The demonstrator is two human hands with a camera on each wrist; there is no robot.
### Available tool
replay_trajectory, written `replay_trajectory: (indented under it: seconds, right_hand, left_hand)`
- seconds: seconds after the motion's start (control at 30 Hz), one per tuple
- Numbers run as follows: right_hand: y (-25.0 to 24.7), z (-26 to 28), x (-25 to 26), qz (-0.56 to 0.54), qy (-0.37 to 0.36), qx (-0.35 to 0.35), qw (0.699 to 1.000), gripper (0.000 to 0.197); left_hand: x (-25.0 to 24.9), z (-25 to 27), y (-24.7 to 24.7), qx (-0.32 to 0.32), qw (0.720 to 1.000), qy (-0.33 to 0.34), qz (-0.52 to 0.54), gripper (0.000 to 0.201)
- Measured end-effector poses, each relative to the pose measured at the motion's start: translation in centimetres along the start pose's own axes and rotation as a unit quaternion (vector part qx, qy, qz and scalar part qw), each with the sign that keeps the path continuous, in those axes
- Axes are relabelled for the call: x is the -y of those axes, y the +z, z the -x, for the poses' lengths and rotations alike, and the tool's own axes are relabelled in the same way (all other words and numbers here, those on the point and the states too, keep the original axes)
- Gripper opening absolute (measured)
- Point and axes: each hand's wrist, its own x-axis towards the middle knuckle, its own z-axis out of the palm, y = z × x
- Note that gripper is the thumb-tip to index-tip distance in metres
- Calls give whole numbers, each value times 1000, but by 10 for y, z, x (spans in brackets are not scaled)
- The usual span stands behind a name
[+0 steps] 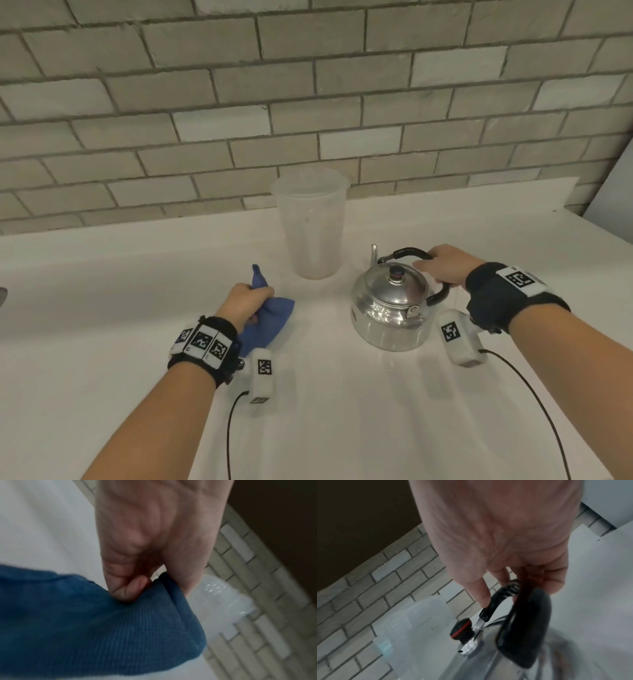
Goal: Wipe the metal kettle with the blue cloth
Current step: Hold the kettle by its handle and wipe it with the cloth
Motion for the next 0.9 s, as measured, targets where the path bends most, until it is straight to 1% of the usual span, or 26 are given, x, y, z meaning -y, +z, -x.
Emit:
replay_trajectory:
  seconds: [0.07,0.1,0.13,0.17,0.2,0.23,0.3,0.33,0.37,0.4,0.43,0.47,0.5,0.53,0.57,0.6,0.67,0.73,0.77,0.8,0.83,0.87,0.9]
  right_hand:
    - [0,-2,4,-2,-38,-30,999,37]
    - [1,-3,5,-13,-63,-43,997,38]
    - [1,-3,7,-27,-90,-54,994,39]
    - [1,-2,8,-38,-119,-60,990,40]
    - [2,-1,11,-45,-149,-59,986,41]
    - [3,1,13,-53,-177,-52,981,40]
    - [7,3,19,-83,-222,-44,971,37]
    - [10,3,21,-106,-230,-43,966,35]
    - [14,3,23,-134,-226,-42,964,34]
    - [17,2,24,-158,-218,-43,962,33]
    - [19,0,23,-177,-211,-49,960,33]
    - [21,-1,23,-189,-205,-55,959,33]
    - [22,-2,23,-199,-203,-61,957,33]
    - [24,-2,24,-207,-201,-66,955,32]
    - [26,-1,24,-217,-196,-71,954,31]
    - [28,-1,26,-234,-187,-76,951,30]
    - [34,2,31,-279,-160,-86,943,25]
    - [40,5,40,-306,-141,-92,937,21]
    - [44,6,45,-309,-136,-83,938,19]
    - [47,7,51,-310,-135,-64,939,18]
    - [50,9,55,-309,-138,-35,940,17]
    - [54,10,58,-310,-143,4,940,15]
    - [57,10,60,-314,-146,46,937,14]
  left_hand:
    - [-16,16,14,40,996,15,83,16]
    - [-23,23,25,52,991,30,117,20]
    - [-31,30,37,65,986,50,143,22]
    - [-36,34,50,76,982,81,156,19]
    - [-41,39,64,81,978,114,157,18]
    - [-41,40,80,84,975,139,151,24]
    - [-42,51,110,92,976,160,119,29]
    - [-40,56,126,107,975,164,104,34]
    - [-36,59,143,125,974,165,88,41]
    - [-30,63,157,132,976,164,64,54]
    - [-23,64,167,128,979,156,31,74]
    - [-18,65,174,116,983,140,10,84]
    - [-15,66,179,109,987,114,20,84]
    - [-13,68,183,105,989,93,49,79]
    - [-11,71,186,104,988,73,89,75]
    - [-12,73,189,97,985,56,129,75]
    - [-13,74,194,79,975,6,206,78]
    - [-17,73,193,51,959,-60,271,79]
    - [-16,70,192,16,958,-67,278,74]
    - [-17,70,190,-22,962,-50,267,65]
    - [-18,69,188,-44,968,-17,246,57]
    - [-18,69,189,-56,973,19,222,54]
    - [-15,66,191,-56,978,40,198,54]
